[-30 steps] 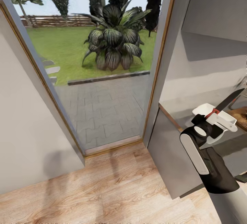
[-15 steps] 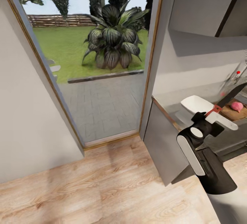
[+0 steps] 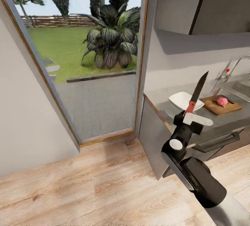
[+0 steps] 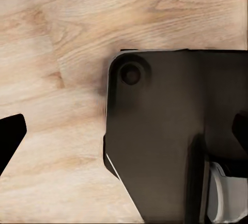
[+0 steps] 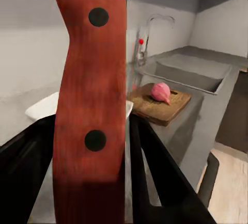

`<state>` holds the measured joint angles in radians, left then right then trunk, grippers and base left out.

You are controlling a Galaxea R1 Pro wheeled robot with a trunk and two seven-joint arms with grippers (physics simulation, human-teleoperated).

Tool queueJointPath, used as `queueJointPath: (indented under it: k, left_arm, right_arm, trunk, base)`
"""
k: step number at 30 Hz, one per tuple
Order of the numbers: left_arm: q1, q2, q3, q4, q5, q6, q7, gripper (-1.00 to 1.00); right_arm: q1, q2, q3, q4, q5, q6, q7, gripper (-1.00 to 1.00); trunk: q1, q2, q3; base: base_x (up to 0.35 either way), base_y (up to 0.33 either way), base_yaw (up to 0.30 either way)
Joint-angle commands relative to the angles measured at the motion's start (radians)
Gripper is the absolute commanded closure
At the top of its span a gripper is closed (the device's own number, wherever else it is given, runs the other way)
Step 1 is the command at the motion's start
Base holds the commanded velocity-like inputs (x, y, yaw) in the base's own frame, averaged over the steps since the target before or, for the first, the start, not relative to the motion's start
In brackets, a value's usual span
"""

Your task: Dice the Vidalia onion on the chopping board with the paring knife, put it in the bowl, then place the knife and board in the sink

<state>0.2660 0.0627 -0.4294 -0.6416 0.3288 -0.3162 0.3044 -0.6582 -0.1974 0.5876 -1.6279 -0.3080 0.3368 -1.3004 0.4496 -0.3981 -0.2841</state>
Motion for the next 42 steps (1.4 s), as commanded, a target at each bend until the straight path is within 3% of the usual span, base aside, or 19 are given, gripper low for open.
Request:
queueJointPath:
  k: [1, 6, 12, 42]
  left_arm:
    - [-0.009, -0.003, -0.008, 0.010, 0.009, -0.003, 0.009, -1.00]
    - [-0.015, -0.011, -0.008, 0.015, 0.009, -0.003, 0.011, -1.00]
    - [-0.016, -0.012, -0.008, 0.017, 0.010, -0.003, 0.012, -1.00]
    - [-0.016, -0.015, -0.008, 0.016, 0.009, -0.003, 0.013, -1.00]
  right_arm:
    - [-0.001, -0.002, 0.051, -0.001, -0.003, 0.076, -0.006, 1.00]
    - [-0.001, -0.003, 0.068, -0.001, -0.003, 0.167, 0.001, 1.00]
    - [-0.001, -0.002, 0.157, -0.001, -0.001, 0.242, 0.002, 1.00]
    - [-0.001, 0.001, 0.169, -0.001, 0.003, 0.277, -0.002, 1.00]
  trunk:
    - [0.000, -0.002, -0.002]
    - [0.000, -0.002, -0.002]
    - [0.000, -0.002, -0.002]
    - [0.000, -0.002, -0.002]
  base:
    - [-0.076, -0.315, 0.000]
    - [-0.028, -0.319, 0.000]
    - [-0.002, -0.321, 0.000]
    - [0.000, -0.322, 0.000]
